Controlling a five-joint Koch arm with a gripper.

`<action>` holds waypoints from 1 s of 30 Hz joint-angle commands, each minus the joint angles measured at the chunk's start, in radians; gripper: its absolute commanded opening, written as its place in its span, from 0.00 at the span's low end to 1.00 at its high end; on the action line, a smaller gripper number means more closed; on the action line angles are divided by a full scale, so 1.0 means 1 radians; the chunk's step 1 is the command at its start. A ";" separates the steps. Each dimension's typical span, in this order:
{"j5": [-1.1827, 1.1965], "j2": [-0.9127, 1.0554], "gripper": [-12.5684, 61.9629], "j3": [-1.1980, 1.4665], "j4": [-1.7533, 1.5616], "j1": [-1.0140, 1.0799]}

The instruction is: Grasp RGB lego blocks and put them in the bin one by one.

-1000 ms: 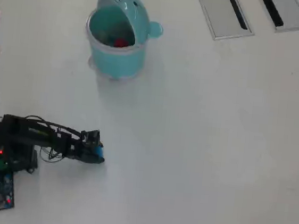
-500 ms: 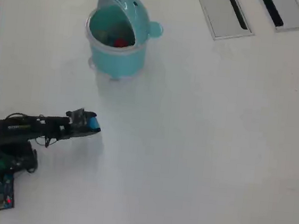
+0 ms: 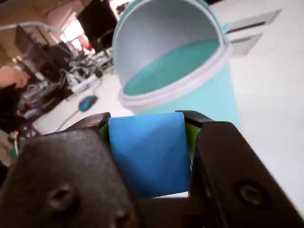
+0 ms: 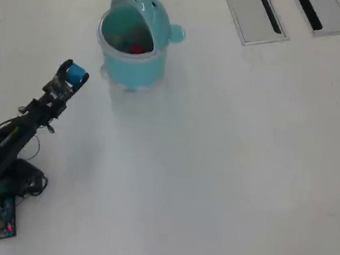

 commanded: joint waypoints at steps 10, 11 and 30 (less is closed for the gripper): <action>-0.278 -0.373 0.10 -0.563 -0.083 -0.097; -0.278 -0.416 0.09 -0.606 -0.094 -0.086; -0.457 -1.401 0.51 -2.062 0.405 0.081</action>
